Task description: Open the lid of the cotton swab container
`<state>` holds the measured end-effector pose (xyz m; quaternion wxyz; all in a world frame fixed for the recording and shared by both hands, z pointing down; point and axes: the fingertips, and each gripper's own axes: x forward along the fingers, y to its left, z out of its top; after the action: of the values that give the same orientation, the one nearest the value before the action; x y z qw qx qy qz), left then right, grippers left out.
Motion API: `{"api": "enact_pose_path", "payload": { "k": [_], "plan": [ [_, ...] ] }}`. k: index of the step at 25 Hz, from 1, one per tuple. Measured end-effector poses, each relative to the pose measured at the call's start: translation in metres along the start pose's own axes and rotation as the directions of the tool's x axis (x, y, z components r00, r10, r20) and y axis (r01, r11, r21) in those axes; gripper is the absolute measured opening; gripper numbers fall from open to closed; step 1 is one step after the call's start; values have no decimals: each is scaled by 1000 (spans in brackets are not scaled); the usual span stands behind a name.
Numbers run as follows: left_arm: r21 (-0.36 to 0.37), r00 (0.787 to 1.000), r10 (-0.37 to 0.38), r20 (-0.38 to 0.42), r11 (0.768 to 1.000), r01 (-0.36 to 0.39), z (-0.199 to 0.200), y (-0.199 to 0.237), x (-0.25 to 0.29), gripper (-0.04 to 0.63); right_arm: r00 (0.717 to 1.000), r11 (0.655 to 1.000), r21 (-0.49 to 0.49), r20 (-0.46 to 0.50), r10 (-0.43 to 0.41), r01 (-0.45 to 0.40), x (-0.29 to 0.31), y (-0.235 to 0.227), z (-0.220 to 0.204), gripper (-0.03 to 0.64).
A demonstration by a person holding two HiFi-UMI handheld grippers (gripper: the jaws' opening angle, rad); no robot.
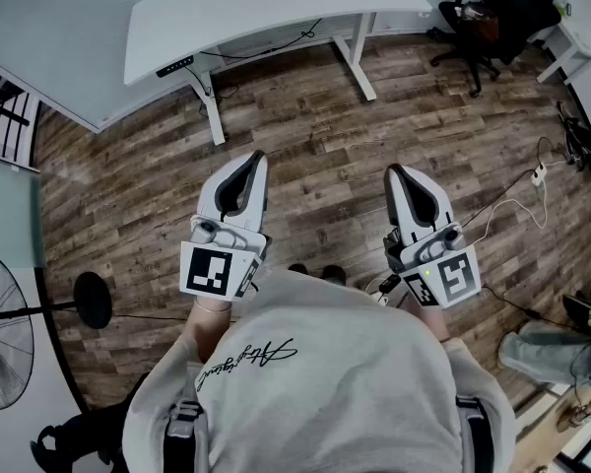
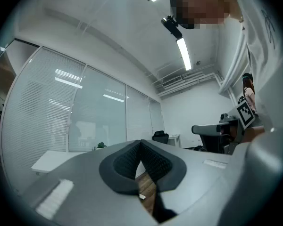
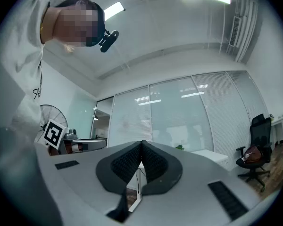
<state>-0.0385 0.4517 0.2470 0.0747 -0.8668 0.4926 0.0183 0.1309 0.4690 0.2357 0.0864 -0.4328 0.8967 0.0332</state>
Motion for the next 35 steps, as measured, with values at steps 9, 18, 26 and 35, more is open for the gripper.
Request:
{"api": "enact_pose_path", "payload": {
  "k": [9, 18, 26, 35],
  "plan": [
    [-1, 1000, -1, 2, 1000, 1, -1, 5, 3, 0, 1000, 1000, -3, -1, 4, -4, 6, 2, -2, 0],
    [-9, 1000, 1, 10, 1000, -1, -1, 12, 1, 0, 1000, 1000, -30, -20, -7, 6, 10, 7, -8, 2],
    [-26, 1000, 4, 26, 1000, -3, 3, 19, -8, 3, 998, 998, -27, -23, -51, 51, 6, 11, -14, 2],
    [-52, 997, -75, 5, 996, 75, -6, 11, -12, 263, 991, 993, -13, -70, -115, 114, 9, 14, -28, 271]
  ]
}}
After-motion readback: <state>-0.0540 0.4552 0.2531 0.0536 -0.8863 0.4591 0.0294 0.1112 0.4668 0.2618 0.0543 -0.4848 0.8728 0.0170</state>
